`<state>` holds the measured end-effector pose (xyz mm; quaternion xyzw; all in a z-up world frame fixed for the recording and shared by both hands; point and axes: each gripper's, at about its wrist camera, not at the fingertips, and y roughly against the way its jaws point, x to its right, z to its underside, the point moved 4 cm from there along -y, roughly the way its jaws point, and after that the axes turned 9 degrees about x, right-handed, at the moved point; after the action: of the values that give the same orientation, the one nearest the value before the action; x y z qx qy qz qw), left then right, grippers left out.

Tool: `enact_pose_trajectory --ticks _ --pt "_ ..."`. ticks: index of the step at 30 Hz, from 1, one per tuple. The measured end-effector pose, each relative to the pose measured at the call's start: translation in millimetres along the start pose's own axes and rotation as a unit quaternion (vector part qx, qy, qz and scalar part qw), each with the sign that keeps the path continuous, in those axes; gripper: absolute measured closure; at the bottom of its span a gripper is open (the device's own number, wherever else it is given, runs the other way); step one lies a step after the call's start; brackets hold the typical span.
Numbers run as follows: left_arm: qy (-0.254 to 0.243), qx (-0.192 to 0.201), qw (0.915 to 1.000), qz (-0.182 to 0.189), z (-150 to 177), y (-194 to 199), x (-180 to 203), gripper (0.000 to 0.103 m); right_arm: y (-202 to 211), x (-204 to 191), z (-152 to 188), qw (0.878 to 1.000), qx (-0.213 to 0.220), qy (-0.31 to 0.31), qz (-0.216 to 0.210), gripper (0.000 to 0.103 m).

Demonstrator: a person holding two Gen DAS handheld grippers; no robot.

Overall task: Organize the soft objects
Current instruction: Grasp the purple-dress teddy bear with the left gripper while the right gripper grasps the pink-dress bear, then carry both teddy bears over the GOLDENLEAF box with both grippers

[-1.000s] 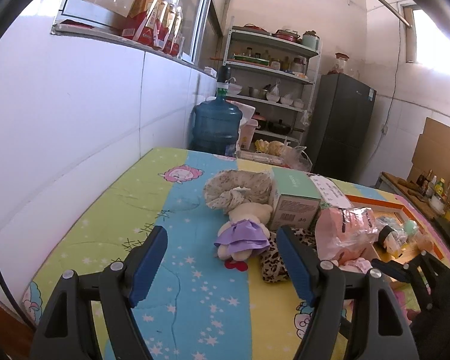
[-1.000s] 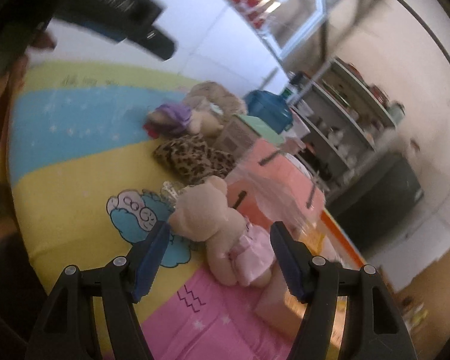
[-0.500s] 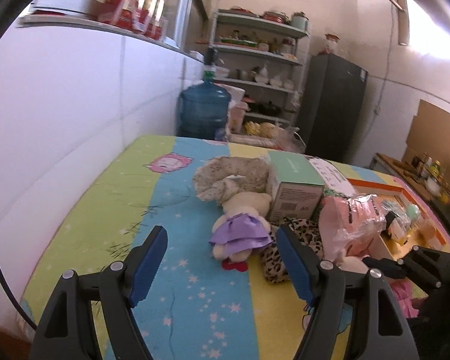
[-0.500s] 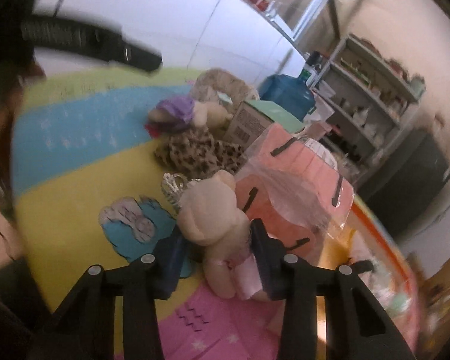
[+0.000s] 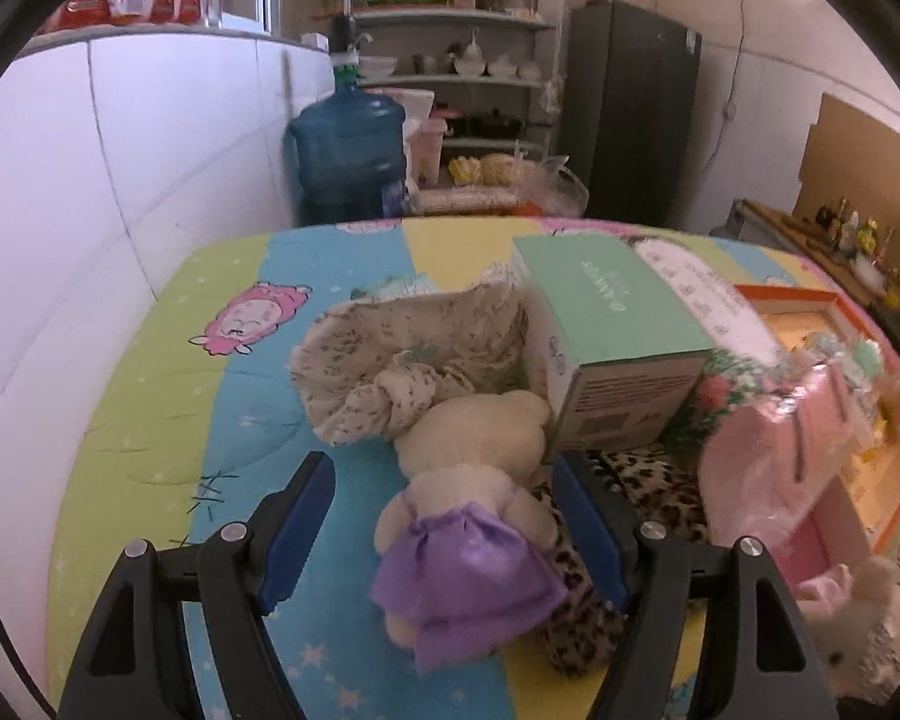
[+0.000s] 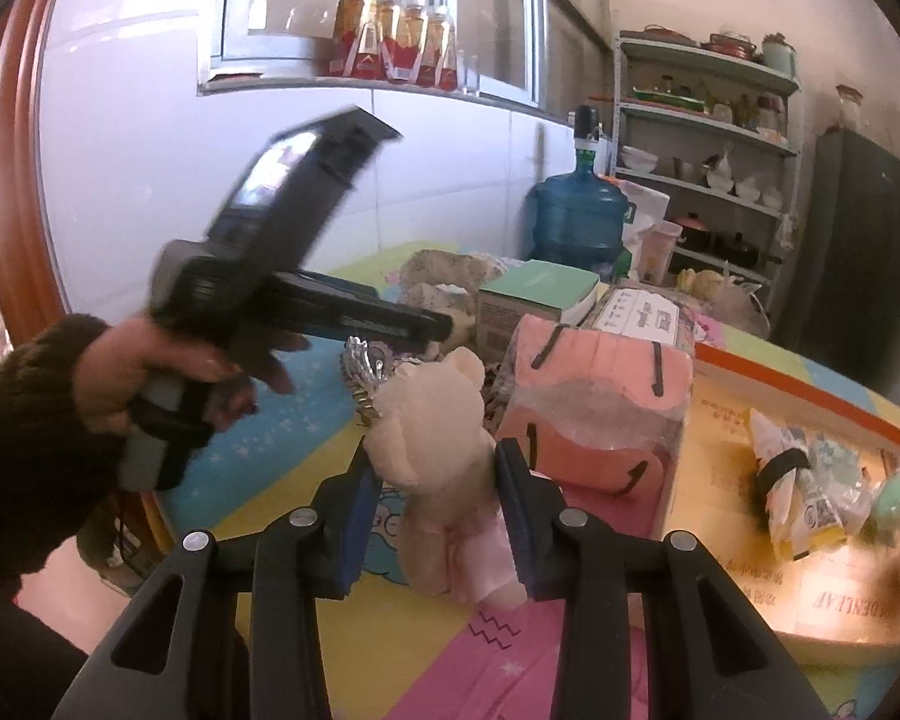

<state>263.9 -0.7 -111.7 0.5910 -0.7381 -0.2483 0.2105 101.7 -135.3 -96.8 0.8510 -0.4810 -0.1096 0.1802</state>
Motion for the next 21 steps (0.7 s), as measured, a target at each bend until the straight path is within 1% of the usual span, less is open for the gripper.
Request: enact_pose_trajectory --ticks 3,5,6,7,8,12,15,21 --pt "0.012 -0.011 0.9999 -0.001 1.4 -10.1 -4.8 0.028 -1.6 1.4 3.8 1.0 -0.002 -0.007 -0.001 0.063" --pt "0.026 -0.016 0.9995 0.011 3.2 -14.1 -7.1 0.029 -3.3 3.5 5.5 1.0 -0.003 -0.01 -0.003 0.063" --pt "0.033 -0.019 0.9992 0.017 4.3 -15.9 -7.5 0.034 -3.9 3.9 5.9 1.0 -0.003 -0.012 -0.003 0.063" --pt "0.037 -0.017 0.9988 0.029 5.2 -16.5 -6.4 0.044 -5.5 4.8 5.9 1.0 -0.003 -0.012 -0.003 0.063" --pt "0.039 -0.014 0.9984 0.037 5.6 -15.7 -5.9 0.048 -5.8 5.4 5.7 1.0 -0.003 -0.014 -0.004 0.063" --pt "0.038 0.0 0.9987 0.033 8.2 -11.2 -2.4 0.052 -4.2 8.6 2.9 1.0 0.005 -0.022 -0.005 0.065" --pt "0.051 0.017 0.9981 0.032 7.4 -1.8 -5.8 0.052 -5.1 9.9 -0.2 1.0 0.009 -0.023 -0.007 0.066" --pt "0.06 0.054 0.9967 0.012 6.1 30.2 -13.9 0.052 -4.2 6.4 -5.4 0.999 0.018 -0.025 -0.014 0.068"
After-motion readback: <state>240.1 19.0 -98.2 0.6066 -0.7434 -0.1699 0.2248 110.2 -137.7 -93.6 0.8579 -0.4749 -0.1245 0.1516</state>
